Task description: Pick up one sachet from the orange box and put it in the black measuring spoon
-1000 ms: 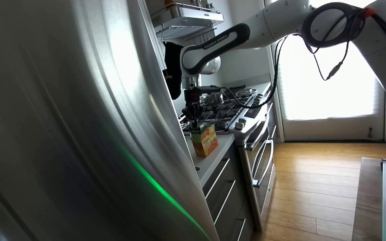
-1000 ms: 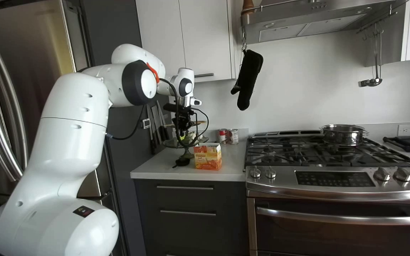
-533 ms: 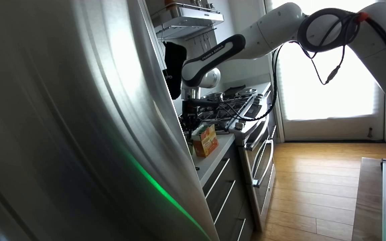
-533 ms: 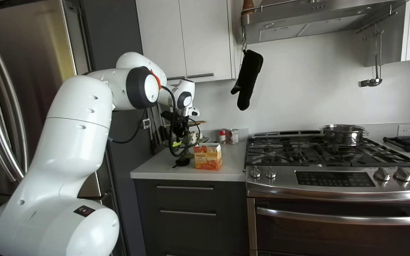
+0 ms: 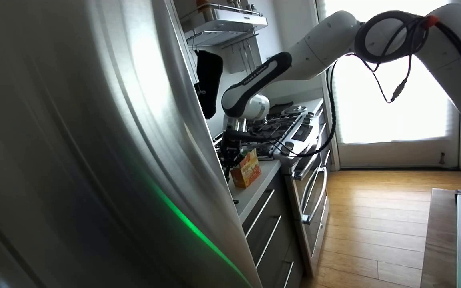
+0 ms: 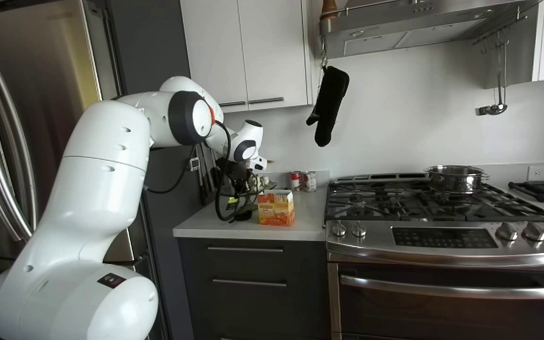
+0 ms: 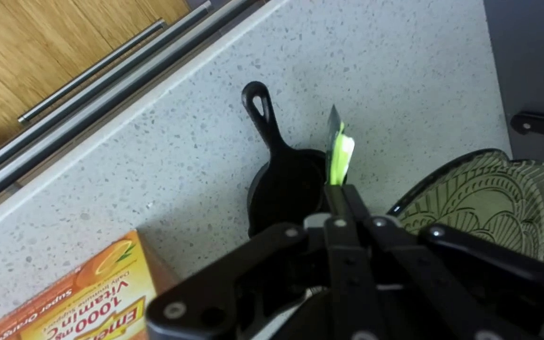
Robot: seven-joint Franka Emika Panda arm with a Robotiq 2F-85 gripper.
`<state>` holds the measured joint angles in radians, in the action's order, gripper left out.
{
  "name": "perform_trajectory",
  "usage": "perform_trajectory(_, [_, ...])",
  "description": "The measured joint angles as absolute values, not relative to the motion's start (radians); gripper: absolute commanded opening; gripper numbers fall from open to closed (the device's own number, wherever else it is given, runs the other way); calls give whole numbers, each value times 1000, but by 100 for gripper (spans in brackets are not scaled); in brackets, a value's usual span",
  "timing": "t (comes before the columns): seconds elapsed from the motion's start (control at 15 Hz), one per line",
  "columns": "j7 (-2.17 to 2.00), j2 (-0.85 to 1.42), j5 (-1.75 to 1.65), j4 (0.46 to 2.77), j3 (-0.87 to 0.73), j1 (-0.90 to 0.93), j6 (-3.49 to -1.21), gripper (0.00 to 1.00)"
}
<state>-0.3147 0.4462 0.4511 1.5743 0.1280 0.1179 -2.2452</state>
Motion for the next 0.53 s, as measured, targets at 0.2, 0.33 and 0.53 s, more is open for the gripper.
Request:
perform_trajectory(0.2, [-313, 451, 502, 1614, 129, 111, -2306, 0])
perform_trajectory(0.33, [-301, 455, 539, 1635, 133, 104, -2344, 0])
perform_trajectory(0.53, [-265, 464, 594, 1657, 145, 91, -2397, 0])
